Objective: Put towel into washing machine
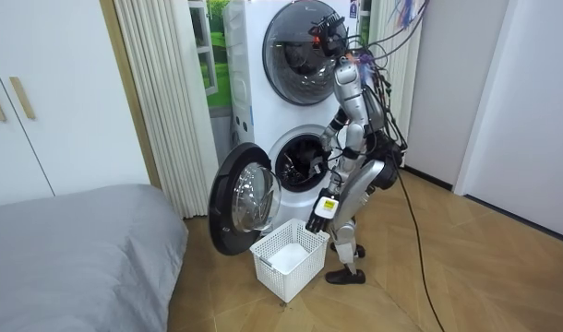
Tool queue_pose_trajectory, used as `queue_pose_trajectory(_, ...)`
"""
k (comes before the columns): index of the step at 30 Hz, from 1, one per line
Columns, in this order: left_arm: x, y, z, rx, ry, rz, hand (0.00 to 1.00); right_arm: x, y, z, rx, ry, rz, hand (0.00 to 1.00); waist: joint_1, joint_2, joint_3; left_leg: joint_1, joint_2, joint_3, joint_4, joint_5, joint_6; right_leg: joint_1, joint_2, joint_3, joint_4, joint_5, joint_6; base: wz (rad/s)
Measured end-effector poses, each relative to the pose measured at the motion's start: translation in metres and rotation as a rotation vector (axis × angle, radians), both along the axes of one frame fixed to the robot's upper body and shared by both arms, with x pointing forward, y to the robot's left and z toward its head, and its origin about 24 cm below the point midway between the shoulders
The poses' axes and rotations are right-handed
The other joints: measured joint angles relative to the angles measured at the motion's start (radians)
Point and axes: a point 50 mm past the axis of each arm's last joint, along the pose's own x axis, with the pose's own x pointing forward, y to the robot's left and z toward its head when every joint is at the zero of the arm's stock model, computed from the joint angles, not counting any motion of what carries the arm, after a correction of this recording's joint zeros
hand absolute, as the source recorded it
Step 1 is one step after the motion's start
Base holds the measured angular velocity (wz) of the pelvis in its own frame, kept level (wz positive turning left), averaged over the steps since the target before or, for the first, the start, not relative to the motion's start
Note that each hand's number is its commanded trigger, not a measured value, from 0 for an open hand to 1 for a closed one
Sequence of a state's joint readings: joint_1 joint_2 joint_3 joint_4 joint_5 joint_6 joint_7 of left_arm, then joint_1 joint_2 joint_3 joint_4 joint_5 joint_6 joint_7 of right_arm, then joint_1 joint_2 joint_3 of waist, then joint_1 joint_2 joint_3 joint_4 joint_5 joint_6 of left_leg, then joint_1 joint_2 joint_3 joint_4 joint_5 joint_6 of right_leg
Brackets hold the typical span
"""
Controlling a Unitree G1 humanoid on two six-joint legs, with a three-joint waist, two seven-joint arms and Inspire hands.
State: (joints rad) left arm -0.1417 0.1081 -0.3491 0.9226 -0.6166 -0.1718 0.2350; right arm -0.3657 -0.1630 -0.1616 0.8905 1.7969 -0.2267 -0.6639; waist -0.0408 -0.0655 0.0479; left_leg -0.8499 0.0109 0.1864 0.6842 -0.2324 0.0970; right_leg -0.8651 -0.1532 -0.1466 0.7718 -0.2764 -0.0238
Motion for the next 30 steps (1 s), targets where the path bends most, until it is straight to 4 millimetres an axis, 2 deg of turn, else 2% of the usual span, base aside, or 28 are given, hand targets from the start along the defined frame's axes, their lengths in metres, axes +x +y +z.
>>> queue_pose_trajectory(2,0.001,-0.003,0.0,0.002,-0.001,-0.018,0.0,-0.002,0.0,-0.001,0.007,0.005,-0.005,1.0,0.001,0.0,-0.0002,0.006,0.001,0.0,-0.011,0.0,0.0,0.008,0.0,-0.006,-0.013,0.002,0.0,0.0)
queue_pose_trajectory(3,0.001,-0.004,0.0,-0.001,-0.002,-0.02,0.0,-0.002,0.0,-0.002,0.007,0.006,-0.006,0.03,0.003,0.0,-0.0002,0.006,0.001,0.001,-0.011,0.0,0.0,0.01,0.0,-0.007,-0.014,0.002,0.0,0.0)
queue_pose_trajectory(4,0.001,-0.005,0.0,-0.003,-0.003,-0.024,0.0,-0.005,0.0,-0.004,0.006,0.013,-0.01,0.0,0.005,0.001,-0.0001,0.007,0.002,0.002,-0.014,0.0,0.0,0.01,0.001,-0.007,-0.018,0.002,0.001,0.0)
queue_pose_trajectory(14,0.001,-0.014,-0.003,-0.016,0.016,-0.051,0.0,-0.015,0.001,-0.015,-0.019,0.017,-0.025,0.0,0.02,0.004,0.0008,0.039,0.005,-0.001,-0.037,0.0,0.0,0.054,0.006,-0.022,-0.054,0.005,0.004,0.01)
queue_pose_trajectory(17,0.0,-0.013,-0.003,-0.024,0.015,-0.064,0.0,-0.015,0.001,-0.016,-0.036,-0.016,-0.02,0.0,0.028,0.01,0.0024,0.046,0.016,0.001,-0.046,0.0,0.0,0.065,0.021,-0.02,-0.086,0.025,0.004,-0.14)
queue_pose_trajectory(21,0.001,-0.012,-0.003,-0.035,0.012,-0.065,0.0,-0.014,-0.002,-0.015,-0.067,-0.054,-0.032,0.0,0.029,0.02,0.0024,0.045,0.016,0.002,-0.046,0.0,0.001,0.065,0.032,-0.012,-0.094,0.032,0.009,-0.07)
queue_pose_trajectory(30,0.0,-0.008,-0.004,0.011,0.025,-0.102,0.0,-0.016,-0.003,-0.016,-0.092,-0.084,-0.023,0.0,0.03,0.037,0.0024,0.053,0.017,0.002,-0.051,0.0,0.0,0.072,0.031,-0.012,-0.095,0.032,0.007,0.0)
